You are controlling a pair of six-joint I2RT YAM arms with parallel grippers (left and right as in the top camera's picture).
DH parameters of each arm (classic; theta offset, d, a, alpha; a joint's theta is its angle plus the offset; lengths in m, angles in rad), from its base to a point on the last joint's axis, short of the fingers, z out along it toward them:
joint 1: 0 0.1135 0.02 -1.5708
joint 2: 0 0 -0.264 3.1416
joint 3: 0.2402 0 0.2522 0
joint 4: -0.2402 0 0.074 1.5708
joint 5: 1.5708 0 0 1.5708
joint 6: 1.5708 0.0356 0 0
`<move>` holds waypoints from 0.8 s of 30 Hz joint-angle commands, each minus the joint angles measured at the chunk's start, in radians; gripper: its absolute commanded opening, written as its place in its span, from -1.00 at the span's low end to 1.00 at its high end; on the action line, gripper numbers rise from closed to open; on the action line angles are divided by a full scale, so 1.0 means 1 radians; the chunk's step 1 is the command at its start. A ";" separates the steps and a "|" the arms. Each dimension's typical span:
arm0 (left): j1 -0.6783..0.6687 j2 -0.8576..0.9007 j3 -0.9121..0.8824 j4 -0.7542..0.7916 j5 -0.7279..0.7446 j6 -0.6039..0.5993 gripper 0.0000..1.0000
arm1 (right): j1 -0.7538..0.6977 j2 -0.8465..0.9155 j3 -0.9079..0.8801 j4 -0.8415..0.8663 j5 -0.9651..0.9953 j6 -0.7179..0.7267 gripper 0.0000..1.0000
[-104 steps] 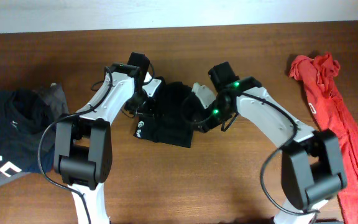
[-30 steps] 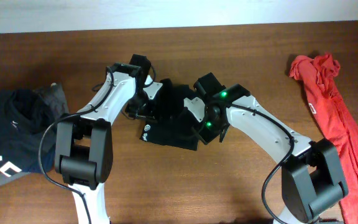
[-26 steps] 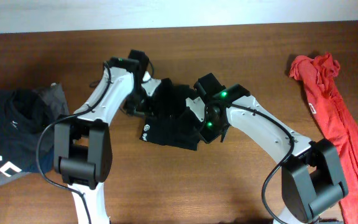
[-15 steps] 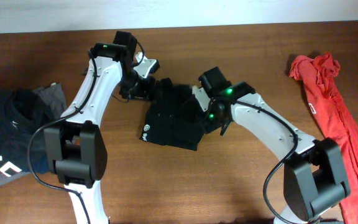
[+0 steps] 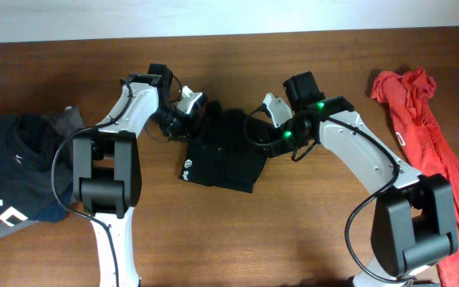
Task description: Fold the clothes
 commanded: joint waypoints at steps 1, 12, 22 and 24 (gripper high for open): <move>-0.019 0.037 -0.011 0.006 0.041 0.036 0.74 | 0.006 -0.016 -0.003 0.002 -0.046 0.003 -0.07; -0.085 0.037 -0.011 0.021 0.163 0.187 -0.66 | 0.005 -0.012 -0.003 0.020 0.048 0.278 -0.07; 0.006 -0.013 0.058 -0.172 0.172 0.186 -0.99 | -0.005 -0.010 -0.003 0.011 0.058 0.280 -0.19; 0.047 -0.053 0.076 -0.208 0.172 0.186 -0.99 | -0.009 -0.010 -0.003 0.011 0.061 0.280 -0.18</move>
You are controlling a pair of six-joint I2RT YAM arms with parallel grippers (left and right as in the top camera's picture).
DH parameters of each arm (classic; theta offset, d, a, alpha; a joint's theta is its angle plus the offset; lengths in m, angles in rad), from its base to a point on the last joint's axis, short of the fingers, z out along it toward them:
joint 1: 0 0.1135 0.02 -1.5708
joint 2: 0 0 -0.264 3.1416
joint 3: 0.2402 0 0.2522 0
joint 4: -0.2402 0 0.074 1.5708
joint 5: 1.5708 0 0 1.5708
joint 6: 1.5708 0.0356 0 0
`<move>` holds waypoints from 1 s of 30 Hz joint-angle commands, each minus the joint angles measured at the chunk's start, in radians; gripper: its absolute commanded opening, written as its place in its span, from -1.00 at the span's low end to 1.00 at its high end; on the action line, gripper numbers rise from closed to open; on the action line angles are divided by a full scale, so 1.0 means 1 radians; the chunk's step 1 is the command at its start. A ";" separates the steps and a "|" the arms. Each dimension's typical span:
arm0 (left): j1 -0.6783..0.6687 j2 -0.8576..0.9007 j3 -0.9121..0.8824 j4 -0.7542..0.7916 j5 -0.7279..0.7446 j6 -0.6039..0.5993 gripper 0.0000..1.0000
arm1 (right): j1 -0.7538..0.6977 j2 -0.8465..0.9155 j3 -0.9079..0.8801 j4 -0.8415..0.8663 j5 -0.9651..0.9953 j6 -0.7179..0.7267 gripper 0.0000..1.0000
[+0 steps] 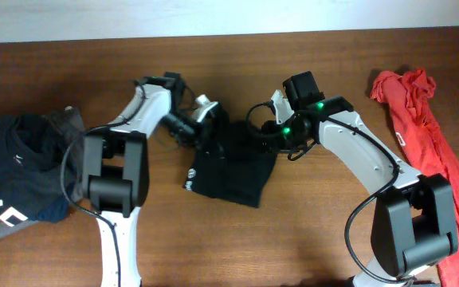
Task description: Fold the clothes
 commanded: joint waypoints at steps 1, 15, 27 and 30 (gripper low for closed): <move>0.109 -0.108 0.065 -0.045 0.039 0.024 -0.99 | -0.009 -0.010 -0.003 -0.001 0.021 0.009 -0.19; 0.687 -0.530 0.067 -0.117 -0.052 -0.091 -0.99 | -0.009 -0.010 -0.003 0.001 0.039 0.009 -0.19; 1.062 -0.440 0.018 0.018 -0.154 -0.122 -0.99 | -0.009 -0.010 -0.003 0.006 0.042 0.009 -0.19; 1.120 -0.403 0.018 0.064 -0.154 -0.139 -0.98 | -0.009 -0.010 -0.003 -0.002 0.039 0.009 -0.19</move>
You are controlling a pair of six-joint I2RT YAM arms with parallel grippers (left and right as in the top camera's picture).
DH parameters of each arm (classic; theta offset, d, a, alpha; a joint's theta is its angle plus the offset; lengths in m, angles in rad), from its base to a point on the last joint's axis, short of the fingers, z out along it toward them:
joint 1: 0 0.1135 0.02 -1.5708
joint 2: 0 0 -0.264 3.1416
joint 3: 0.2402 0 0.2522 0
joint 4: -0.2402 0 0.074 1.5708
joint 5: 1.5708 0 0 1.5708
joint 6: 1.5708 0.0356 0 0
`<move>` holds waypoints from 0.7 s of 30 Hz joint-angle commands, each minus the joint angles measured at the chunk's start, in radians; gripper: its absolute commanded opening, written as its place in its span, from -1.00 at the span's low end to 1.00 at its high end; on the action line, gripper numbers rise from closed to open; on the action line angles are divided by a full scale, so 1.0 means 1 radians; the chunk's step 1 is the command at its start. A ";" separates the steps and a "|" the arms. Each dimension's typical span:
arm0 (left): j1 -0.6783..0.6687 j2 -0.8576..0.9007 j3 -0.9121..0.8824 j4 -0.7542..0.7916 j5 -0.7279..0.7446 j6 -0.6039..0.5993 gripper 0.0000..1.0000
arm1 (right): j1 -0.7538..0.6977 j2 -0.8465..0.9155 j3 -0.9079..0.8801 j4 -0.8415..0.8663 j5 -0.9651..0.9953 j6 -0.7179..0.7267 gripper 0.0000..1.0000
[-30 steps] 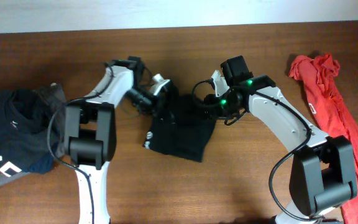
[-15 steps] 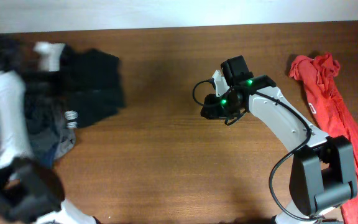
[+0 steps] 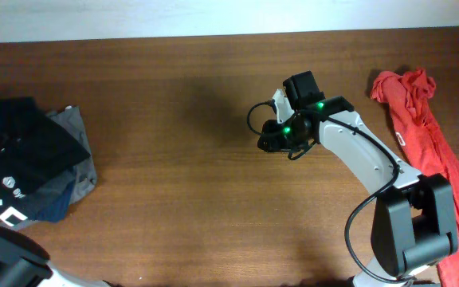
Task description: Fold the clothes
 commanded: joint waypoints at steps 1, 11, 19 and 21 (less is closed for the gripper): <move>0.064 0.048 -0.003 0.038 -0.014 -0.016 -0.92 | -0.008 -0.010 -0.003 -0.008 0.009 0.005 -0.19; 0.111 0.223 -0.003 0.020 -0.089 -0.125 0.46 | -0.008 -0.010 -0.003 -0.025 0.009 0.004 -0.22; 0.146 0.056 0.011 0.017 -0.089 -0.147 0.98 | -0.008 -0.019 -0.003 -0.032 0.009 -0.060 -0.26; 0.145 -0.015 0.019 0.017 -0.088 -0.147 0.98 | -0.008 -0.031 -0.001 -0.023 0.009 -0.072 -0.26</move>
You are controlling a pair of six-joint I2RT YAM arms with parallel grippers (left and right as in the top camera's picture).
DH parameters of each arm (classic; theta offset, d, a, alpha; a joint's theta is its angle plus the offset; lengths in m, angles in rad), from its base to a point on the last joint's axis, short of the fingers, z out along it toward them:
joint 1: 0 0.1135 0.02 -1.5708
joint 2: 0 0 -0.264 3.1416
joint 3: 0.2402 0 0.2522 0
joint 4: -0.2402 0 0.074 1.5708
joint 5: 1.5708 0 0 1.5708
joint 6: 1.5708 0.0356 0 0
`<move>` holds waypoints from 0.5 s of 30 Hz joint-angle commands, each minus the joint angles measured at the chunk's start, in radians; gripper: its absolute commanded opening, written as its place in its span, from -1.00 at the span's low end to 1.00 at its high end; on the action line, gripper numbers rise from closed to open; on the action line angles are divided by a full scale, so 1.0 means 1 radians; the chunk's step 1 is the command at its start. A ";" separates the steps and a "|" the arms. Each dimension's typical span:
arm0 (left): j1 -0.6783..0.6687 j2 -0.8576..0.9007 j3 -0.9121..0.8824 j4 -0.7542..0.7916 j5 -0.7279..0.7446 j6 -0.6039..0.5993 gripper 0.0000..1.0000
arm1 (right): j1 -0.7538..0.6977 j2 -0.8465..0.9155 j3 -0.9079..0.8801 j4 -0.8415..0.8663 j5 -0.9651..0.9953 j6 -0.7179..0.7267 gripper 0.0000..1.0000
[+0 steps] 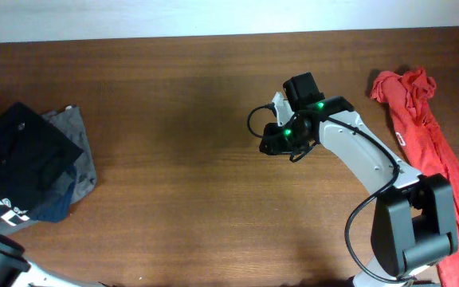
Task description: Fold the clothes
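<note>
A folded black garment point(26, 151) lies on top of a pile of dark blue and grey clothes point(82, 163) at the table's left edge. Only one link of my left arm shows, in the bottom left corner. Its gripper cannot be made out against the dark cloth. My right gripper point(269, 143) hangs over bare wood at the middle of the table, pointing left, with no cloth in it. Its jaws are too dark to read. A crumpled red garment point(417, 119) lies along the right edge.
The brown wooden table point(182, 183) runs the full width. Its far edge meets a pale wall at the top. The right arm's base point(413, 231) stands at the lower right, next to the red garment.
The black garment on the left pile has shifted and turned a little, and now covers more of the white lettering. The right gripper has barely moved.
Both grippers were at the black garment in the middle of the table, at its far corners. Then the garment was drawn narrower between them. Later it lay on the pile at the left, the left arm gone from the middle. The right gripper stayed central.
</note>
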 commanded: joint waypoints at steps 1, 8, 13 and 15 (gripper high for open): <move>0.006 -0.187 0.027 0.000 -0.008 -0.013 0.98 | -0.008 -0.040 0.004 0.012 0.009 -0.035 -0.27; -0.104 -0.449 0.035 0.004 0.077 0.108 0.98 | -0.035 -0.134 0.090 0.018 0.010 -0.085 -0.27; -0.417 -0.533 0.035 -0.016 0.098 0.259 0.78 | -0.066 -0.239 0.169 0.018 0.022 -0.171 -0.14; -0.583 -0.550 0.035 -0.011 -0.020 0.258 0.79 | -0.075 -0.288 0.201 0.018 0.072 -0.171 -0.10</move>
